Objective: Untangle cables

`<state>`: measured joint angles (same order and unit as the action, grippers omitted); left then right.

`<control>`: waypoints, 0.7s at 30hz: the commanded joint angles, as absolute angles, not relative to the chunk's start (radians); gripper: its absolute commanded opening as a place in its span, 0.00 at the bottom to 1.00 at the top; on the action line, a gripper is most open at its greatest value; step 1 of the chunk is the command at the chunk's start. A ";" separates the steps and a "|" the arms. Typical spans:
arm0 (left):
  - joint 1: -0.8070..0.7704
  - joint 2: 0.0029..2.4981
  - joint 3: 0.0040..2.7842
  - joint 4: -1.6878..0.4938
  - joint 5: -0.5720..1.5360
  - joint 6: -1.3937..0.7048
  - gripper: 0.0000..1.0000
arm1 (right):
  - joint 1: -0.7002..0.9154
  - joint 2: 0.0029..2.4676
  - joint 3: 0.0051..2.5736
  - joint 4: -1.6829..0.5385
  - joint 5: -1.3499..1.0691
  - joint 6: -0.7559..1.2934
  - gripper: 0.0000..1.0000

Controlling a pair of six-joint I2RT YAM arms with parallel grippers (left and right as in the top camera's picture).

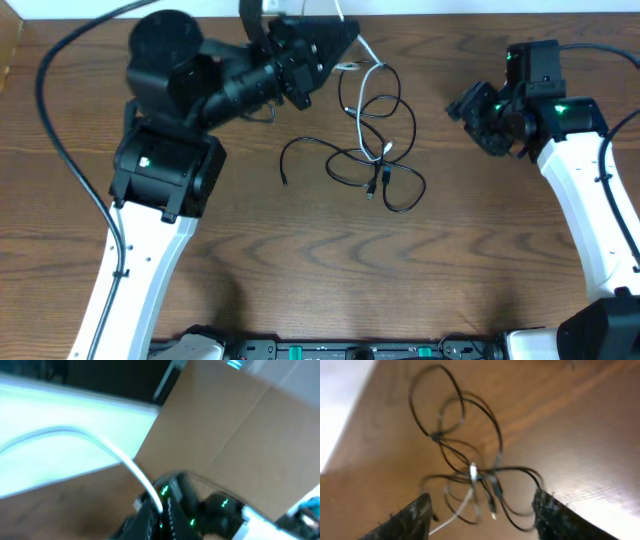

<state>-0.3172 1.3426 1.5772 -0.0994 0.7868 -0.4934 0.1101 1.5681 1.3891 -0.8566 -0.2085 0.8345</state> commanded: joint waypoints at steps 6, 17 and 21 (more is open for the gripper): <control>-0.317 1.332 1.583 0.072 0.693 -0.840 0.07 | 0.224 1.556 1.275 -0.781 -0.252 0.546 0.91; -0.317 1.332 1.583 0.204 0.439 -1.145 0.08 | 0.353 1.558 1.229 -0.585 -0.456 0.380 0.99; -0.317 1.331 1.583 0.276 0.432 -1.169 0.08 | 0.392 1.581 1.229 -0.582 -0.323 0.469 0.99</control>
